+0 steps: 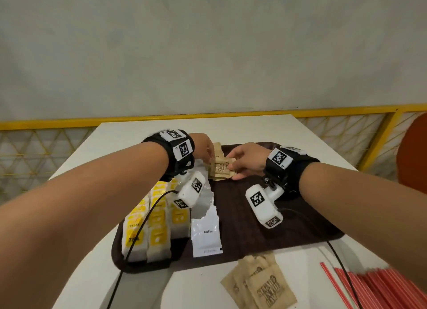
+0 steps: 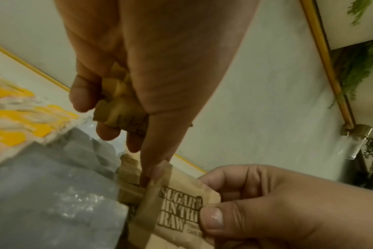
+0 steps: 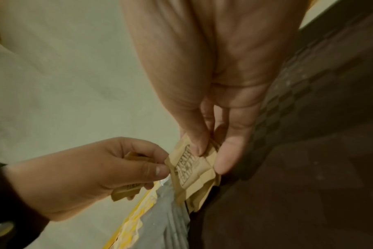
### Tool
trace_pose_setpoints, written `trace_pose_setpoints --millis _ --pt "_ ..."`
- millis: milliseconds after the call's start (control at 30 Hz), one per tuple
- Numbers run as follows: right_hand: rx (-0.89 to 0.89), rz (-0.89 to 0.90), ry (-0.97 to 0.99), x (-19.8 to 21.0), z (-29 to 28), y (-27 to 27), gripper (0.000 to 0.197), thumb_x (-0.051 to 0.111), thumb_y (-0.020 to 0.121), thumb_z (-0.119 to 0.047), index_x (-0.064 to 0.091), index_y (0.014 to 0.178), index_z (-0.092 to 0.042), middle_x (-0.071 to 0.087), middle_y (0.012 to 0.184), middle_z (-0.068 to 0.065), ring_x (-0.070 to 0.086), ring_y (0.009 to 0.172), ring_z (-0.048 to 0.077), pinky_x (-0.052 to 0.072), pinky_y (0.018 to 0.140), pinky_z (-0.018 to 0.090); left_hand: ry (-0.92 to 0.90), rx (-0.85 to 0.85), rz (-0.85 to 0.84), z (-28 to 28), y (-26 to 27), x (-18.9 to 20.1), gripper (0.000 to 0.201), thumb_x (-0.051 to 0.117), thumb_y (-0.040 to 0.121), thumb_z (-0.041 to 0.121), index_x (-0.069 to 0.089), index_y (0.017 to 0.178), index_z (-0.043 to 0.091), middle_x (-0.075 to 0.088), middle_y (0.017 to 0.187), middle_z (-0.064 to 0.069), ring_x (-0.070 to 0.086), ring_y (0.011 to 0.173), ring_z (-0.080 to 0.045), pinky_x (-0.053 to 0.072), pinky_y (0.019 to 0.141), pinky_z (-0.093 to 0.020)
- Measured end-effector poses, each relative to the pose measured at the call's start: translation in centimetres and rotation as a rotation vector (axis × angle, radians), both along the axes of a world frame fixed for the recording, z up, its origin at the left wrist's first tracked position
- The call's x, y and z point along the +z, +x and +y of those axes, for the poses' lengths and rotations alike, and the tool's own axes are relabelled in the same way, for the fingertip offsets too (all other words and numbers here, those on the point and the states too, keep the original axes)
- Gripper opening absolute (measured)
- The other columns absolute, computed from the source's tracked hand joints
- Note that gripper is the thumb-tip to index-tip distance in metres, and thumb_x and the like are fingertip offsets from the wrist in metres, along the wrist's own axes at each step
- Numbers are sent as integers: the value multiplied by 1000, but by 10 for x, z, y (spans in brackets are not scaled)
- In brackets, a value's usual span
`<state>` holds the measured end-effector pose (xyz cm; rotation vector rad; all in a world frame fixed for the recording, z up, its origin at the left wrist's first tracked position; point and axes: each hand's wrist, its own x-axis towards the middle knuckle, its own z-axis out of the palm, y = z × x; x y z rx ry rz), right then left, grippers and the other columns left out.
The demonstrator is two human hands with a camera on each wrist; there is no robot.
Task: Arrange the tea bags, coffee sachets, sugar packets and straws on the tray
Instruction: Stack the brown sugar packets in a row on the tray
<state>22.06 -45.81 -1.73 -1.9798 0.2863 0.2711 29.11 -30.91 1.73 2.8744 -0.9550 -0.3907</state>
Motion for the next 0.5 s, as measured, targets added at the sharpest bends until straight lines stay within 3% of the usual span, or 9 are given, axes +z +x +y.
trace_pose_setpoints --millis 67,133,300,433,500 --pt "-18 9 57 -1 -2 5 25 62 87 5 62 108 -8 62 117 16 64 108 30 57 85 39 31 -33 -2 -2 8 -1 26 63 89 16 67 115 13 62 116 -2 48 92 -10 36 77 -23" --pt "-35 14 106 -3 -5 8 19 60 88 7 62 97 -9 63 114 17 64 108 31 57 86 41 37 -54 26 -3 13 -2 26 65 88 18 68 114 14 62 107 0 50 89 -11 39 76 -24" --pt "-70 13 141 -8 -9 11 18 58 89 9 59 93 -9 64 108 19 65 106 32 56 87 41 -16 -60 125 -3 16 -5 16 59 91 18 68 105 17 57 82 5 46 63 -6 37 55 -16" --pt "-82 -6 166 -10 -11 13 17 56 90 8 58 92 -9 66 99 15 67 96 28 59 79 38 -97 -19 197 -1 17 -5 11 58 92 16 67 97 20 55 70 9 45 56 -4 36 45 -10" --pt "-91 -22 173 -11 -12 12 16 56 91 8 58 91 -8 66 94 13 68 89 25 60 75 36 -113 -7 213 1 17 -4 7 62 91 20 66 96 21 56 72 10 46 58 -5 37 47 -10"
